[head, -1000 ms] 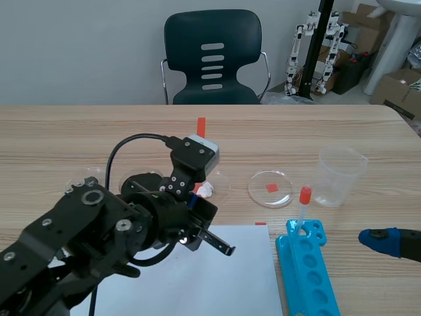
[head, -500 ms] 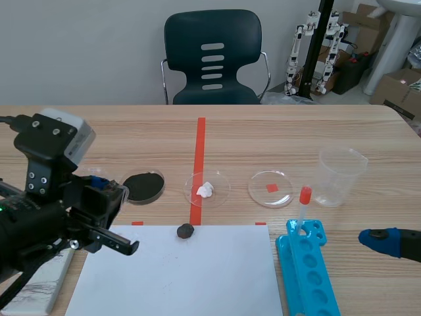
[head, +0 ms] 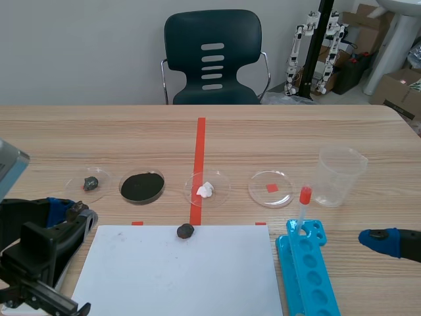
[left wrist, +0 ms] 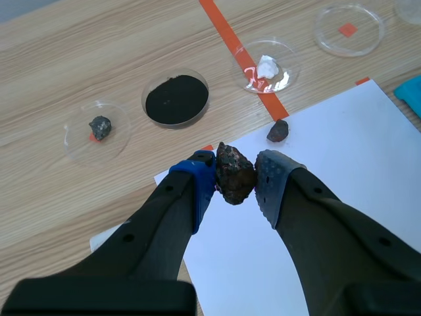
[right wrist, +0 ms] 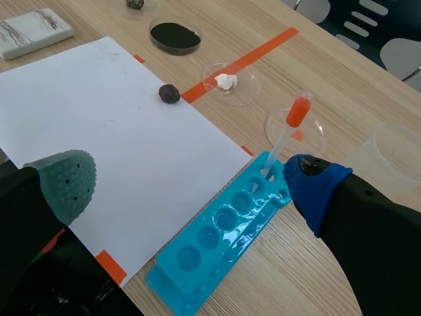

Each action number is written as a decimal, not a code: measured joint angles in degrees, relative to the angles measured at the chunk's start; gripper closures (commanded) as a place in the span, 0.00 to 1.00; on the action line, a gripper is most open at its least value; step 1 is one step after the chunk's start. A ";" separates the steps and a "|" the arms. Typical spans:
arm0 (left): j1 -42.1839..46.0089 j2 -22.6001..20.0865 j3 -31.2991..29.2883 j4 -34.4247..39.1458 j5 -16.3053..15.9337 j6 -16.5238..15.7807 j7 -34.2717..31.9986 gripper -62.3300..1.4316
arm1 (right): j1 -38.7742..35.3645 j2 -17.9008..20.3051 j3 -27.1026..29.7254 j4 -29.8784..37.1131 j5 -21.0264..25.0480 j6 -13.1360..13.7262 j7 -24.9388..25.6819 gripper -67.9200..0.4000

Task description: Pick up the right mineral with the left hand

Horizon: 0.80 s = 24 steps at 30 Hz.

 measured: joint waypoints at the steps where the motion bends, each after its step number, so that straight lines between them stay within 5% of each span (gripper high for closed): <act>1: 0.70 0.00 -0.61 0.00 0.00 -0.55 -0.79 0.88 | 0.00 0.00 0.00 0.00 0.00 0.00 0.00 0.13; 11: 6.51 0.00 -5.44 -0.07 0.00 -1.57 -7.02 0.88 | 0.00 0.00 0.00 0.00 0.00 0.00 0.00 0.13; 16: 6.97 0.00 -5.79 -0.07 0.02 -4.20 -7.26 0.88 | 0.00 0.00 0.00 0.00 0.00 0.00 0.00 0.13; 24: 6.95 0.00 -5.77 -0.07 0.00 -4.11 -7.39 0.88 | 0.00 0.00 0.00 0.00 0.00 0.00 0.00 0.13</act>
